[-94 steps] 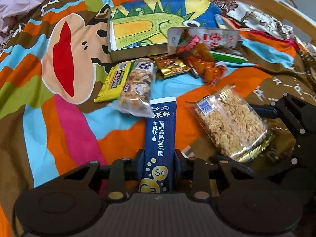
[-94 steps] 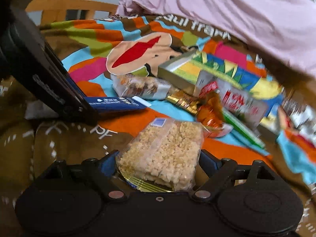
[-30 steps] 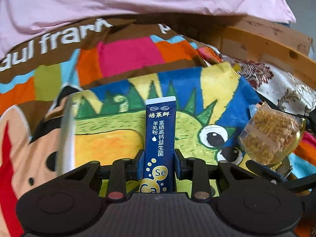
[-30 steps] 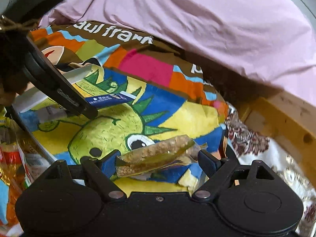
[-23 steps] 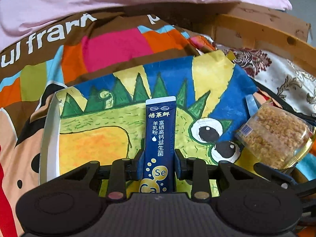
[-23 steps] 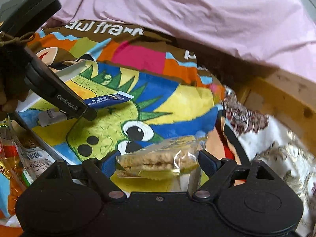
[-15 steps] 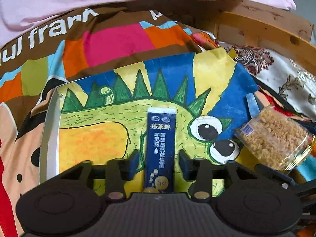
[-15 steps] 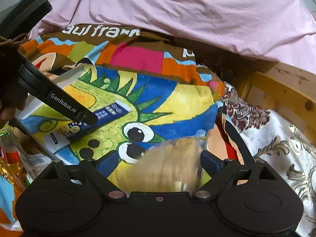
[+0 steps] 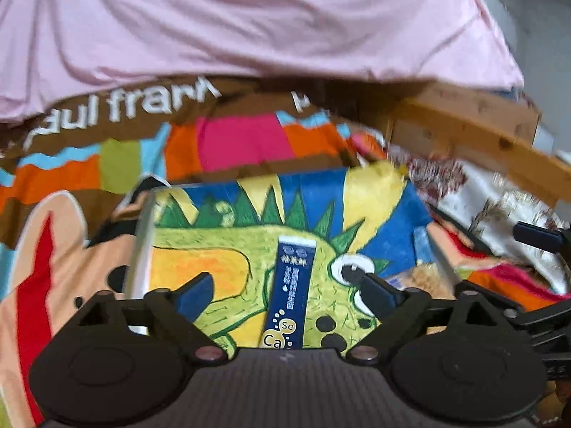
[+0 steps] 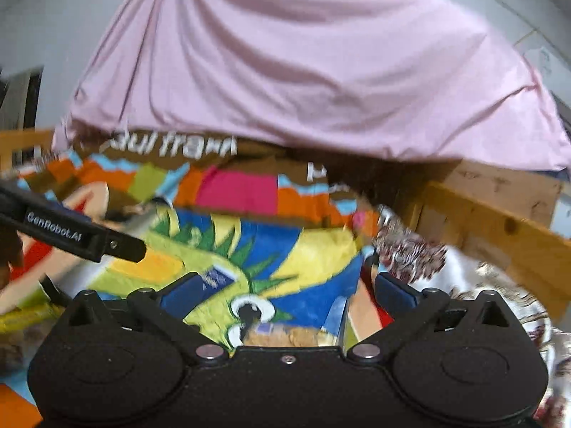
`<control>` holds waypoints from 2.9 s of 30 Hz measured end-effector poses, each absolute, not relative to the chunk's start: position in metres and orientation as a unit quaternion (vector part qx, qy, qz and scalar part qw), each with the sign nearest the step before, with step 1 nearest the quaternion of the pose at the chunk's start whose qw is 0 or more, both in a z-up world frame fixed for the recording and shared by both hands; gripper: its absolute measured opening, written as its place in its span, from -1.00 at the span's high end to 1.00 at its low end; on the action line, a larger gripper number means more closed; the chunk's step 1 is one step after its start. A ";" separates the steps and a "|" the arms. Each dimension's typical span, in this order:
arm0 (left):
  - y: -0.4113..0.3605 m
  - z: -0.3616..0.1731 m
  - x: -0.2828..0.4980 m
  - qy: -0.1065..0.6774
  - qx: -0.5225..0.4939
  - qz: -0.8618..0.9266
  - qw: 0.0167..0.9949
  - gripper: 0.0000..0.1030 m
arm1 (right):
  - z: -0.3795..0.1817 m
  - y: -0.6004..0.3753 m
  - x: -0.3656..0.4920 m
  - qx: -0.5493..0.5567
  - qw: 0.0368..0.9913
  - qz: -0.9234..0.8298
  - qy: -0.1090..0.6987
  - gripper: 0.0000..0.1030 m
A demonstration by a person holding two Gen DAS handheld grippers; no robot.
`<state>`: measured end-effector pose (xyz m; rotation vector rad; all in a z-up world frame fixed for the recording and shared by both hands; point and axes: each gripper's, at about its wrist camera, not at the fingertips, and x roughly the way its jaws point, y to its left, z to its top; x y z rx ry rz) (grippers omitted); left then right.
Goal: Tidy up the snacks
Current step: 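Carry the blue stick into the tin with the left tool while the right drops the rice bar in, then move the left tool to the nut bar while the right tool approaches the orange pouch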
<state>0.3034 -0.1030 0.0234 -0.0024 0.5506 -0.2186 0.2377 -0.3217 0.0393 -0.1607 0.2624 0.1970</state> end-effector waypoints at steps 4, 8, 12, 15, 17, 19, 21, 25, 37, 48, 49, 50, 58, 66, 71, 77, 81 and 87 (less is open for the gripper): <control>-0.085 0.038 0.271 0.237 -0.037 -0.095 0.966 -0.96 | 0.063 -0.324 0.202 -0.058 0.987 0.108 0.106 -0.98; -0.069 0.050 0.236 0.208 -0.063 -0.084 0.973 -0.99 | 0.079 -0.321 0.164 -0.041 0.988 0.121 0.090 -0.99; -0.056 0.059 0.199 0.186 -0.079 -0.072 0.977 -0.99 | 0.086 -0.314 0.128 -0.018 0.988 0.132 0.084 -0.99; -0.047 0.063 0.171 0.171 -0.080 -0.064 0.980 -0.99 | 0.087 -0.306 0.101 -0.012 0.987 0.139 0.081 -0.99; -0.041 0.065 0.152 0.164 -0.078 -0.058 0.982 -0.99 | 0.084 -0.301 0.088 -0.014 0.986 0.146 0.084 -0.99; -0.036 0.065 0.135 0.161 -0.076 -0.051 0.983 -0.99 | 0.080 -0.295 0.075 -0.019 0.984 0.153 0.085 -0.99; -0.031 0.064 0.119 0.160 -0.074 -0.047 0.983 -0.99 | 0.076 -0.288 0.064 -0.028 0.982 0.162 0.091 -0.99; -0.021 0.056 0.093 0.168 -0.063 -0.039 0.983 -0.99 | 0.064 -0.276 0.050 -0.041 0.978 0.174 0.108 -0.99; -0.001 0.013 0.059 0.226 -0.050 -0.028 0.972 -0.99 | 0.018 -0.253 0.043 -0.054 0.961 0.181 0.201 -0.99; 0.001 -0.010 0.061 0.268 -0.036 -0.027 0.962 -0.99 | -0.005 -0.246 0.053 -0.058 0.951 0.171 0.252 -0.99; 0.001 -0.011 0.062 0.271 -0.034 -0.027 0.962 -0.99 | -0.007 -0.246 0.055 -0.057 0.950 0.170 0.257 -0.99; 0.001 -0.013 0.064 0.273 -0.031 -0.028 0.961 -0.99 | -0.009 -0.245 0.057 -0.057 0.948 0.169 0.263 -0.99; -0.002 -0.025 0.080 0.293 -0.003 -0.029 0.956 -0.99 | -0.032 -0.246 0.068 -0.060 0.938 0.169 0.296 -0.99; -0.009 -0.035 0.106 0.321 0.002 -0.070 0.945 -0.99 | -0.048 -0.249 0.090 -0.033 0.939 0.183 0.288 -0.99; -0.009 -0.037 0.126 0.325 -0.007 -0.074 0.943 -0.99 | -0.052 -0.245 0.120 -0.022 0.935 0.188 0.299 -0.99; -0.016 -0.046 0.154 0.363 0.011 -0.097 0.927 -0.99 | -0.055 -0.245 0.152 0.002 0.932 0.181 0.315 -0.99; -0.018 -0.050 0.170 0.384 0.014 -0.105 0.917 -0.99 | -0.059 -0.242 0.173 0.007 0.927 0.188 0.324 -0.99; -0.017 -0.057 0.192 0.408 0.012 -0.096 0.908 -0.99 | -0.072 -0.239 0.202 0.020 0.913 0.207 0.351 -0.99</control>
